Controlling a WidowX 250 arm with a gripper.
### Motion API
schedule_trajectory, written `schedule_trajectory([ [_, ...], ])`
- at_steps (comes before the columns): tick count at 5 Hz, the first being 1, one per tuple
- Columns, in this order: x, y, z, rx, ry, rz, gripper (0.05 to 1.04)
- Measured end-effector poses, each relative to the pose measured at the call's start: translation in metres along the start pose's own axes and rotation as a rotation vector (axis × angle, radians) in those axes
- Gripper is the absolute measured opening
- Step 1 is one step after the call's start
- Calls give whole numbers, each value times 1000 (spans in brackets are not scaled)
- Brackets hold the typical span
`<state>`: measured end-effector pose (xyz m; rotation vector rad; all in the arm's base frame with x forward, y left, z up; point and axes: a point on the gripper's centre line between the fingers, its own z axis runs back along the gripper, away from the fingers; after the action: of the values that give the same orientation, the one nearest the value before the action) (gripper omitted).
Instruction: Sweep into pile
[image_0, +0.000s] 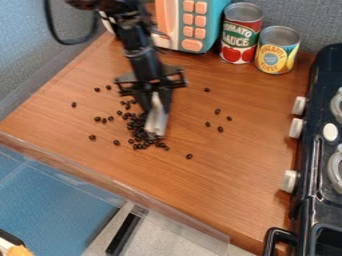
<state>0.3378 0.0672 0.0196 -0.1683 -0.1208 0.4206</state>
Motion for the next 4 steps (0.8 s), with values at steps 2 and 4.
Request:
schedule_trajectory([
  [2,8,39,9,9,1,103,370],
  [4,8,38,19,-47,37,125,370],
])
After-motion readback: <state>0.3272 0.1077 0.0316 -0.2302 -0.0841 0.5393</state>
